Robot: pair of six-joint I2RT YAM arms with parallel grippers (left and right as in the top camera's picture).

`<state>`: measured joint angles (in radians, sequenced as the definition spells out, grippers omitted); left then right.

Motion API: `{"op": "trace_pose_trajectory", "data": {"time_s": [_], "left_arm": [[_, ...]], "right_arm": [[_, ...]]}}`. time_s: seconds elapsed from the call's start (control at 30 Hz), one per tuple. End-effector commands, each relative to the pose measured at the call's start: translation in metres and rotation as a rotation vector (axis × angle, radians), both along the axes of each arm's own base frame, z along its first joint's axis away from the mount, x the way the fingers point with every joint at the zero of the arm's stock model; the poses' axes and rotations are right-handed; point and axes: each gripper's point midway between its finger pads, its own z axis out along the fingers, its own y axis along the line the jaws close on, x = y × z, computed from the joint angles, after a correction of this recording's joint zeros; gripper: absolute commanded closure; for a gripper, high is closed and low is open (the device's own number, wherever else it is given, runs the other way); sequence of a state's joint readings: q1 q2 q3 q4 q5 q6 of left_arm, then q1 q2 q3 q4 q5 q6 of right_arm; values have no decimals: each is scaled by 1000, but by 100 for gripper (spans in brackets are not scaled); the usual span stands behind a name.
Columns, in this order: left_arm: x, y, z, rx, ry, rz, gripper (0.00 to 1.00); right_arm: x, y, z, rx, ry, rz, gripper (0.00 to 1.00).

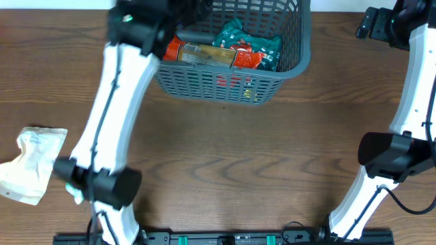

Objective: Pack container
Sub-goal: 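Carry the tissue strip with the left gripper and release it into the basket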

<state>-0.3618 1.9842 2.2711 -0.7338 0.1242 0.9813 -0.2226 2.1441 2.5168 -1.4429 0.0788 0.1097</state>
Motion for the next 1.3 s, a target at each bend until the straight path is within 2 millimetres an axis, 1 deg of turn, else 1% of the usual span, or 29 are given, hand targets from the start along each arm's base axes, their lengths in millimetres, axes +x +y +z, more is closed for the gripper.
{"op": "trace_pose_trajectory", "data": {"time_s": [0.0, 0.23, 0.37, 0.47, 0.53, 0.57, 0.6, 0.63, 0.67, 0.7, 0.77, 0.83, 0.9, 0.93, 0.97, 1.0, 1.03, 1.1, 1.2, 1.27], "left_arm": [[15, -4, -28, 145, -22, -86, 94], [39, -13, -110, 204, 110, -110, 94], [46, -16, -148, 223, 172, -115, 94], [47, -16, -173, 238, 221, -118, 93], [47, -15, -188, 248, 254, -119, 89], [46, -14, -196, 254, 274, -120, 85], [44, -14, -201, 259, 289, -121, 73], [43, -13, -207, 264, 305, -121, 62], [42, -12, -210, 266, 316, -121, 50], [42, -12, -211, 265, 320, -119, 43], [42, -12, -211, 264, 319, -119, 35], [41, -12, -206, 261, 312, -117, 29], [41, -11, -198, 229, 313, -89, 25], [40, -11, -191, 205, 311, -68, 24], [39, -11, -183, 181, 310, -49, 20], [36, -11, -172, 153, 310, -27, 13], [32, -10, -163, 134, 313, -12, 2], [21, -8, -144, 86, 324, 26, 1], [3, 0, -103, -4, 324, 106, 1], [-8, 6, -72, -54, 293, 147, 1]], "right_arm": [[-1, -2, -1, -1, 4, 8, 1], [0, -2, -1, -2, 3, 8, 1], [-1, -2, -1, -2, 6, 8, 1], [-2, -2, -1, -2, 8, 9, 1], [-2, -2, -1, -5, 10, 15, 1], [-1, -2, -1, -4, 9, 15, 1], [-2, -2, -1, -6, 9, 15, 1], [-1, -2, -1, -9, 11, 22, 1], [-1, -3, -1, -13, 12, 29, 1], [-1, -3, -1, -17, 12, 33, 1], [-1, -3, -1, -20, 13, 35, 1], [-1, -3, -1, -20, 14, 35, 1], [-2, -4, -1, -20, 14, 34, 1], [-1, -4, -1, -20, 13, 34, 1], [-1, -4, -1, -20, 12, 34, 1], [-1, -4, -1, -21, 12, 33, 1], [-1, -5, -1, -21, 12, 33, 1], [-2, -5, -1, -25, 15, 40, 1], [-2, -5, -1, -25, 16, 40, 1], [-2, -6, -1, -24, 16, 40, 1]]}}
